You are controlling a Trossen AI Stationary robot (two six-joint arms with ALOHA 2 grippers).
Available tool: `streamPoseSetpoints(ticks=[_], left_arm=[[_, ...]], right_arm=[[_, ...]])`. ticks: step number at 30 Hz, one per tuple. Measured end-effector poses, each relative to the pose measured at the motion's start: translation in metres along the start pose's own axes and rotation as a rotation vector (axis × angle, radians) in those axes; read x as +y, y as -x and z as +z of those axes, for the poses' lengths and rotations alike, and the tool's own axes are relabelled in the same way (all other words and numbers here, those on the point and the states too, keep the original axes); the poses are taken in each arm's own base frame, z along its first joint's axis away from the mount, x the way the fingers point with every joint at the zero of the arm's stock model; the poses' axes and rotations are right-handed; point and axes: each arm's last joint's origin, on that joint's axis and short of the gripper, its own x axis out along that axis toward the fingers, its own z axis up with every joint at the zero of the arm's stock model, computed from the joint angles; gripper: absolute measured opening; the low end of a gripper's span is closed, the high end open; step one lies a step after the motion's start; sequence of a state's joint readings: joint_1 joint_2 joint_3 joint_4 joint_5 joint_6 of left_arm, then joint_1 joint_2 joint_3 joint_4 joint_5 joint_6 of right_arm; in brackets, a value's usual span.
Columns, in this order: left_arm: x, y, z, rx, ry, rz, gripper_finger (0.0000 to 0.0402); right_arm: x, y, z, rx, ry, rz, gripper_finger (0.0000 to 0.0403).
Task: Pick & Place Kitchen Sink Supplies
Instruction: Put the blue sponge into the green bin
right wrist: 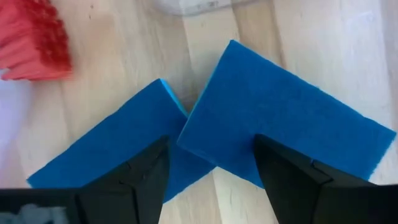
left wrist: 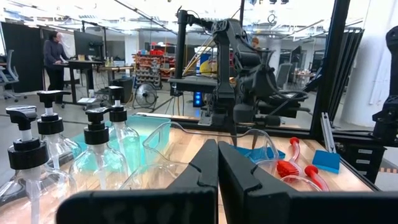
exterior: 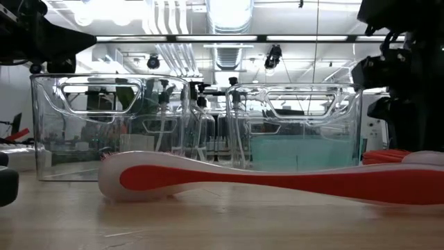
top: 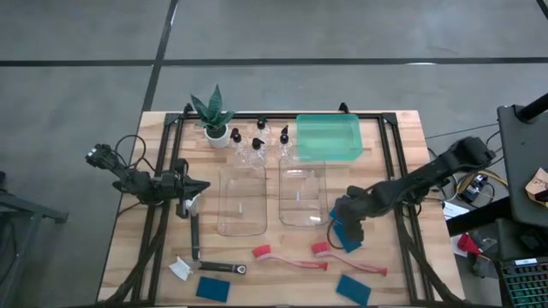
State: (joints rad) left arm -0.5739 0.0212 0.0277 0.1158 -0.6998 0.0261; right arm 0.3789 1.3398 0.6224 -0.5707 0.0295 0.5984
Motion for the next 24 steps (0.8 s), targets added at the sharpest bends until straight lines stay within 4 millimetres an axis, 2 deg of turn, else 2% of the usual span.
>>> streamPoseSetpoints(ticks=[9, 12, 16, 24], left_arm=[[0.000, 0.000, 0.000, 0.003, -0.002, 0.000, 0.0003], [0.000, 0.000, 0.000, 0.003, -0.002, 0.000, 0.0003], [0.000, 0.000, 0.000, 0.003, -0.002, 0.000, 0.0003], [0.000, 0.000, 0.000, 0.003, -0.003, 0.000, 0.0003]], right_arm=[[0.005, -0.014, -0.002, 0.011, 0.050, -0.081, 0.0223], [0.005, -0.015, -0.002, 0.009, 0.052, -0.101, 0.0212], [0.005, -0.014, -0.003, -0.001, 0.044, -0.101, 0.0163], [0.005, -0.013, -0.002, -0.001, 0.015, -0.088, 0.0022]])
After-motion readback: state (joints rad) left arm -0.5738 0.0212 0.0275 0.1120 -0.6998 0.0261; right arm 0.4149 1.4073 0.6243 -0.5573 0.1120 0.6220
